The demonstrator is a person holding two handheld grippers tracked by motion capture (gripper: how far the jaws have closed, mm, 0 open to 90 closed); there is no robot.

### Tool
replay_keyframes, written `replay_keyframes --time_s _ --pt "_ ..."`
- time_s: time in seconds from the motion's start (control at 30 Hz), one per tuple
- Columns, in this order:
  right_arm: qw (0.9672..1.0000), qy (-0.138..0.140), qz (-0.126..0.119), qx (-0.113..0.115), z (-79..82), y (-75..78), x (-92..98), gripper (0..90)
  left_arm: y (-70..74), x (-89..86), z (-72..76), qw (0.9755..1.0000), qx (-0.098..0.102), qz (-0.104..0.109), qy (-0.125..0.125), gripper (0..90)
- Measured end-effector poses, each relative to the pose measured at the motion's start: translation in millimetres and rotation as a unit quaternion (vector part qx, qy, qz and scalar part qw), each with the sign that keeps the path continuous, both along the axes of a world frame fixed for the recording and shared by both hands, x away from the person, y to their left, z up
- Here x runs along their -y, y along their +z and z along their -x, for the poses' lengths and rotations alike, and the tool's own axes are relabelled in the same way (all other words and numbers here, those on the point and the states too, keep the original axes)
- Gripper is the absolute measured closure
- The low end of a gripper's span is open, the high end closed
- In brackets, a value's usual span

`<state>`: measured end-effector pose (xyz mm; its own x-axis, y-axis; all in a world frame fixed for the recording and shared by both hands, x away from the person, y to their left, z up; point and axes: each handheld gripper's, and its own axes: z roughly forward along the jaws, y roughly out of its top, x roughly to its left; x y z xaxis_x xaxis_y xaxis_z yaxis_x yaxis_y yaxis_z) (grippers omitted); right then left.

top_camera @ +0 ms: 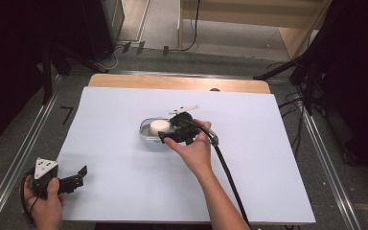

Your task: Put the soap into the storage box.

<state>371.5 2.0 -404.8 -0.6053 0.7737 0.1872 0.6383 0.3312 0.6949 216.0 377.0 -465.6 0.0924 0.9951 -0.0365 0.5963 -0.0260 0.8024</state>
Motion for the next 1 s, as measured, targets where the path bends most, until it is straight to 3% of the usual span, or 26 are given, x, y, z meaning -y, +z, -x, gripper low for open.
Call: replay_keyframes --time_s 0.33,1.0 --pt "0.9997 -0.016 0.002 0.018 7.5 -0.6 21.3 18.5 0.1 0.4 0.2 1.0000 0.000 -0.002 0.001 0.0" --pt "0.9984 -0.055 -0.004 0.018 16.4 -9.6 66.7 13.7 0.2 0.6 0.5 1.0000 0.001 -0.002 0.001 0.0"
